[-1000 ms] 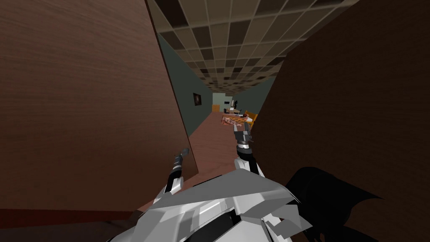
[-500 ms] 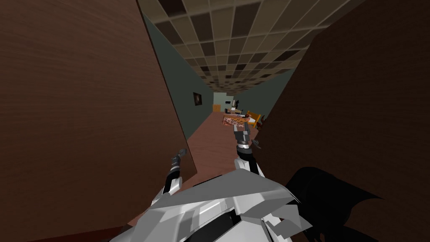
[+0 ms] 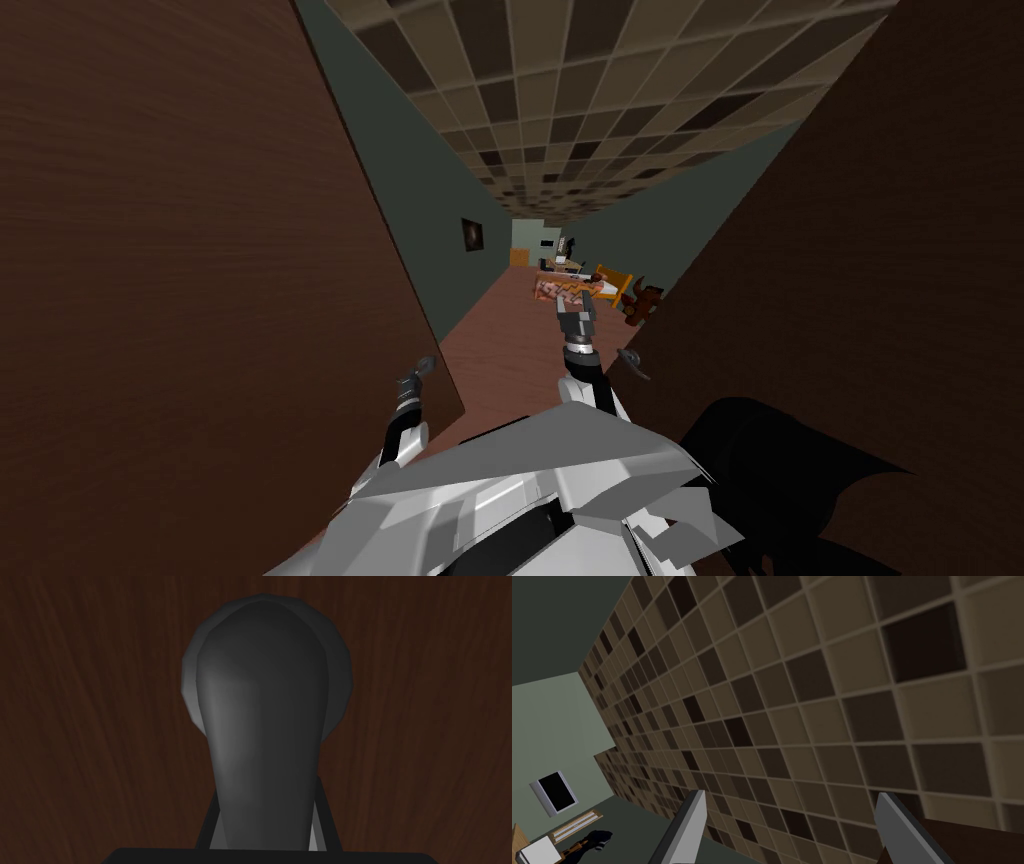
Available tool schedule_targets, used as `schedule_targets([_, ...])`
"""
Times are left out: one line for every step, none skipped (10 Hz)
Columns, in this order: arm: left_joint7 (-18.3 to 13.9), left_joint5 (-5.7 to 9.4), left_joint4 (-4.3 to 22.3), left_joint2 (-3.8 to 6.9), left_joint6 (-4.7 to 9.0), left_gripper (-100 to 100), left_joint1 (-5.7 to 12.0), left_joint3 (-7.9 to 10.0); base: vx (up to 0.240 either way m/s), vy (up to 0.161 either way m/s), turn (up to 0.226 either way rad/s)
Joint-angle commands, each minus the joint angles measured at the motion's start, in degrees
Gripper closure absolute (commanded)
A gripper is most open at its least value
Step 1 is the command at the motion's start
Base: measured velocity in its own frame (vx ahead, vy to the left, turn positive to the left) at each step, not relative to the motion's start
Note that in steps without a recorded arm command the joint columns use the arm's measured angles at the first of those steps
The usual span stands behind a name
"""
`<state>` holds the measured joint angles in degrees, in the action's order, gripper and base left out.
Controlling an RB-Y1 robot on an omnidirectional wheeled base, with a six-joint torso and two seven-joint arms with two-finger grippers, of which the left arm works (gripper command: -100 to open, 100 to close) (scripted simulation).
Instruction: Push the door open
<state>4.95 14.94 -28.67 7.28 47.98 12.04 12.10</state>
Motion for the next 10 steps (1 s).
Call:
schedule_targets([0.50, 0.77, -0.78, 0.50, 0.01, 100, -0.54, 1.23, 0.204, -0.031, 0.049])
schedule_targets([0.74, 1.20, -0.72, 0.66, 0.06, 100, -0.59, 1.86, 0.186, -0.044, 0.043])
schedule_targets([0.98, 1.62, -0.65, 0.81, 0.11, 100, -0.64, 2.48, 0.176, -0.054, 0.051])
schedule_targets([1.20, 2.02, -0.59, 0.96, 0.16, 100, -0.70, 3.08, 0.182, -0.058, 0.070])
schedule_targets([1.20, 2.02, -0.59, 0.96, 0.16, 100, -0.70, 3.08, 0.126, -0.025, 0.038])
schedule_targets([1.53, 2.61, -0.50, 1.17, 0.23, 100, -0.77, 3.95, 0.154, -0.025, 0.038])
schedule_targets([1.53, 2.61, -0.50, 1.17, 0.23, 100, -0.77, 3.95, 0.125, -0.032, 0.041])
schedule_targets([1.83, 3.14, -0.42, 1.37, 0.30, 100, -0.84, 4.75, 0.129, -0.029, 0.040])
schedule_targets([2.01, 3.46, -0.37, 1.48, 0.34, 100, -0.88, 5.22, 0.185, -0.049, 0.055])
schedule_targets([2.18, 3.77, -0.32, 1.60, 0.37, 100, -0.92, 5.67, 0.207, -0.039, 0.065])
